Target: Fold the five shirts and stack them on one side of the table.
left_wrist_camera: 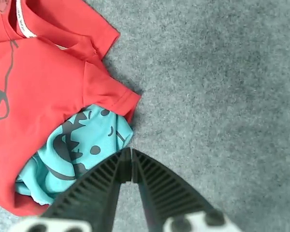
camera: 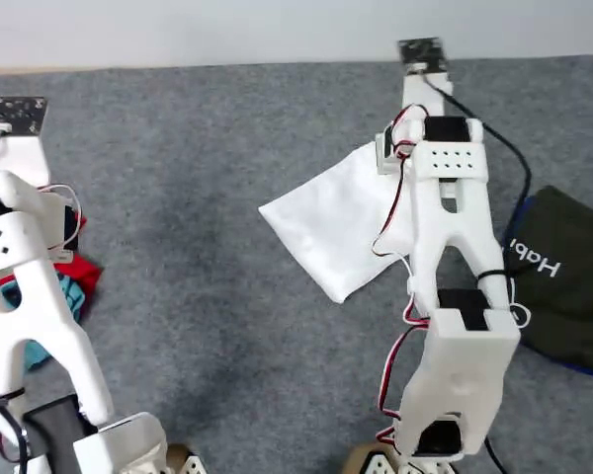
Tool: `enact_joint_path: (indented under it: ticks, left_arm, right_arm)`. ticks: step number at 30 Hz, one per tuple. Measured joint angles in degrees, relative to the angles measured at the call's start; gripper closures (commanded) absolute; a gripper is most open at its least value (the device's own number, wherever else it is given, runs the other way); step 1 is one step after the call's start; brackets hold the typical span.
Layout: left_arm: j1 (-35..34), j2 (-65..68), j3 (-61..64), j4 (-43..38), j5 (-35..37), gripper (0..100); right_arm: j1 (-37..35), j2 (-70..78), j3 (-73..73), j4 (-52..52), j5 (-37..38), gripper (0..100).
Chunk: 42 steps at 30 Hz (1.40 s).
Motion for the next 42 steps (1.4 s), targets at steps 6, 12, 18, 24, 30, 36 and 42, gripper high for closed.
enact_joint_path:
  ticks: [6,12,18,24,30,36,42]
  left_arm:
    - [0.0,0.0,0.0,0.0,0.0,99]
    - [0.0,0.0,0.0,0.0,0.0,99]
    - [0.0,0.0,0.0,0.0,0.0,99]
    - [0.0,0.0,0.0,0.0,0.0,99]
    - [0.0,0.0,0.0,0.0,0.0,99]
    - [0.0,0.0,0.0,0.0,0.0,99]
    - [0.0,0.0,0.0,0.0,0.0,99]
  right_arm:
    - [-3.4,-2.5,0.0,9.8,-16.7,72.2]
    - [-6.6,-2.5,0.0,15.8,-34.0,69.6]
    - [-7.7,1.5,0.0,16.3,-41.6,49.6]
    - [-8.4,8.8,0.0,14.5,-44.1,51.5]
    - [-9.7,15.1,0.0,6.2,-44.4,55.5]
    - [-10.3,20.0,-0.2,-1.8,-44.4,70.5]
    - [-9.9,20.3,-1.6,-2.1,-44.0,98.6]
